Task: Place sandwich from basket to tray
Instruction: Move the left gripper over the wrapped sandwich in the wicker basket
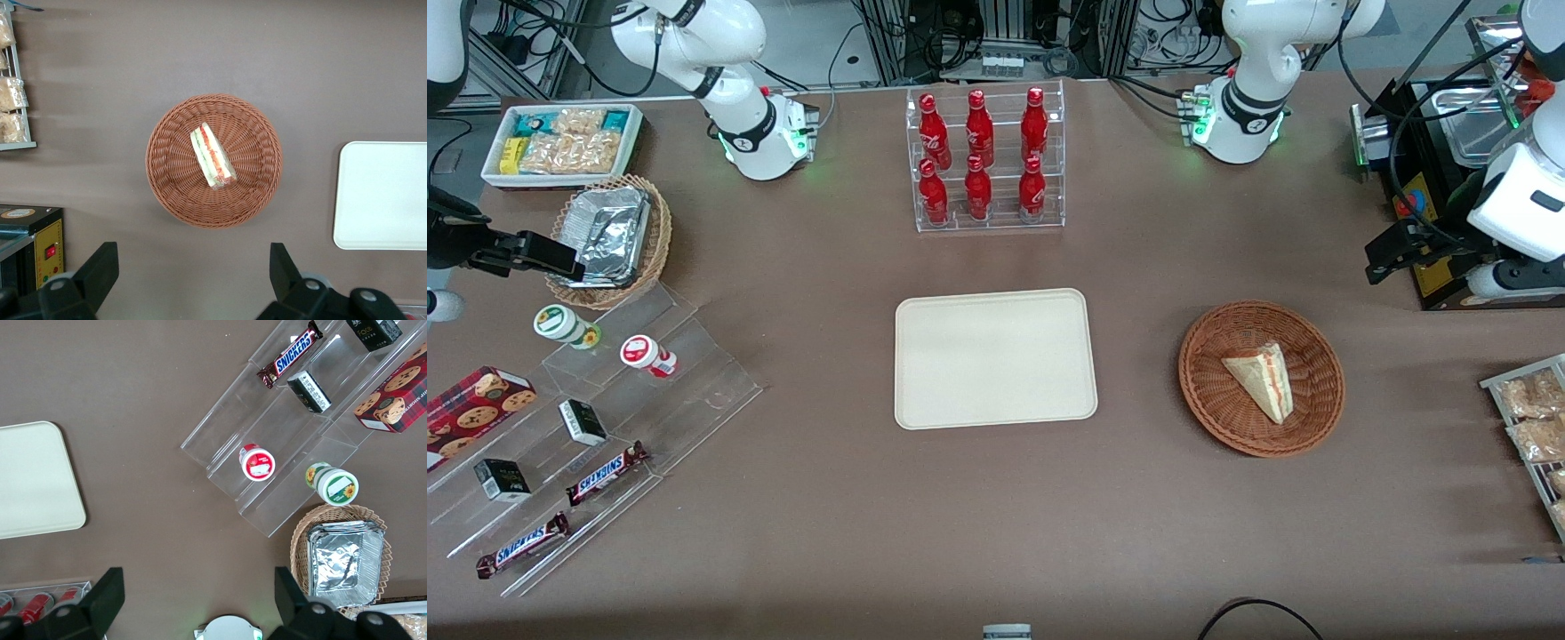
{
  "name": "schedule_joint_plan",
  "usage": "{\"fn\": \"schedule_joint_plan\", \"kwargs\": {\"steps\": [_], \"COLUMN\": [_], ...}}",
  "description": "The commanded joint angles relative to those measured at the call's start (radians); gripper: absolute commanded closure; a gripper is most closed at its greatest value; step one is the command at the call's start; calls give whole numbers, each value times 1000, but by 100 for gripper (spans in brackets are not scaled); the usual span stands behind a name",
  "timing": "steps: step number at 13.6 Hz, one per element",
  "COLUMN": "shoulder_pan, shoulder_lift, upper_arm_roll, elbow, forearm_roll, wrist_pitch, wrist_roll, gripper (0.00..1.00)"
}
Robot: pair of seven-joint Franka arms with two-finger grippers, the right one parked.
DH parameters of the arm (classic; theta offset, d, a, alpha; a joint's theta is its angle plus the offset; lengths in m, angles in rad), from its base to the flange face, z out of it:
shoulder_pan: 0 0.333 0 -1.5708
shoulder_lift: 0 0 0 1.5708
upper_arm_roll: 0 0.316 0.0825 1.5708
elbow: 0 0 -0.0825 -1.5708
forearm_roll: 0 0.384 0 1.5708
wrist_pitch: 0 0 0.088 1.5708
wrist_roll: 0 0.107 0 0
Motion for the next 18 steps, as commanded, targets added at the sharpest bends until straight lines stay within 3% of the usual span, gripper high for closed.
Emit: {"fn": "schedule_joint_plan", "kwargs": {"steps": [1,7,9,18], "shoulder_pan": [-4,-9,-16,-35], "shoulder_lift": [6,30,18,9], "upper_arm_roll": [9,6,1,0], "elbow": [28,-76,-195,-694], "forearm_roll": [-8,20,58,62], "wrist_pitch": [-62,28,164,856], "wrist_roll": [51,9,-80,-455], "gripper": [0,0,0,0]}}
